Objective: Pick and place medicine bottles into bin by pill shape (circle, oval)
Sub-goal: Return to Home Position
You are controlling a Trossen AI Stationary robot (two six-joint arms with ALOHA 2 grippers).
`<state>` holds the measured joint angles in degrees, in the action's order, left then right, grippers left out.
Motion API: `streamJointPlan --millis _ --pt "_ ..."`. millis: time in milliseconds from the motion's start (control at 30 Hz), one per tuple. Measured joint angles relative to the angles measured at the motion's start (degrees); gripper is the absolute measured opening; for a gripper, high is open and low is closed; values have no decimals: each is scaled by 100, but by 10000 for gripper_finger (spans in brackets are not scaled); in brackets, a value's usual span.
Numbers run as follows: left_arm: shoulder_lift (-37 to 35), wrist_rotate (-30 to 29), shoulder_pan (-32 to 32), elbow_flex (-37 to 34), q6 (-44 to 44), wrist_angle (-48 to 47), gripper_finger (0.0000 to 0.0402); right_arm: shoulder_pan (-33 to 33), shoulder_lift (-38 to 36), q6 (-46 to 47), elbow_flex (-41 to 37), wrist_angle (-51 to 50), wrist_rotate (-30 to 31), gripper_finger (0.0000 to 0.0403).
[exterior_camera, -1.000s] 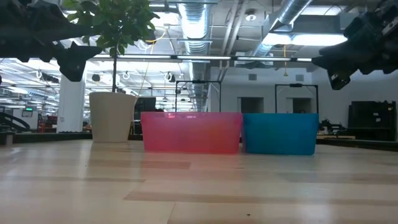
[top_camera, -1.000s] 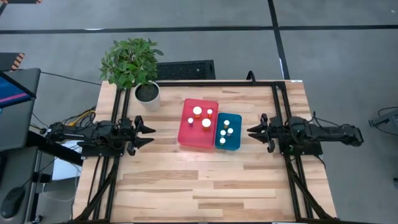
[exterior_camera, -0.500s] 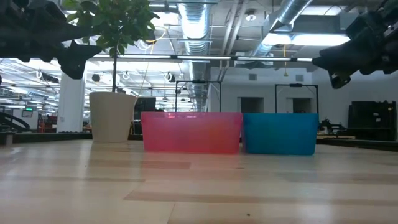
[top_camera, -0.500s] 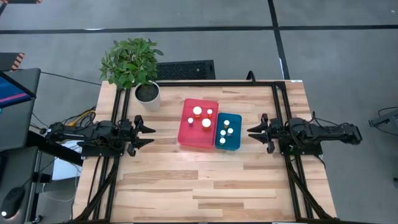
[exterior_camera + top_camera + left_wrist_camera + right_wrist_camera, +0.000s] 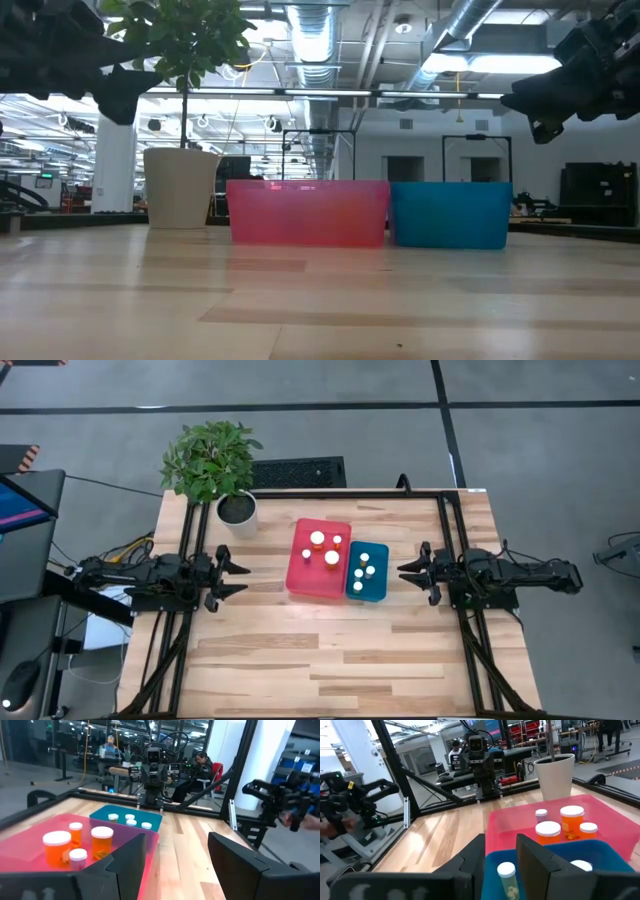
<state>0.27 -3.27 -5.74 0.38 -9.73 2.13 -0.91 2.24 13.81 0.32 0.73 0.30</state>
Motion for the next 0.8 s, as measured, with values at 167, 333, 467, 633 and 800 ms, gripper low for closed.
streamJointPlan --millis 167,333,467,633,800 --pt "0 -2 0 0 -192 2 206 0 0 8 0 11 0 120" --pt "0 -3 0 0 -196 4 206 0 0 10 0 11 -1 120" --pt "0 -4 0 0 -198 4 206 0 0 12 0 11 -2 120" --pt "0 -7 0 0 -200 6 206 0 0 15 0 11 -2 120" --pt "0 -10 0 0 -202 4 206 0 0 27 0 11 -4 120"
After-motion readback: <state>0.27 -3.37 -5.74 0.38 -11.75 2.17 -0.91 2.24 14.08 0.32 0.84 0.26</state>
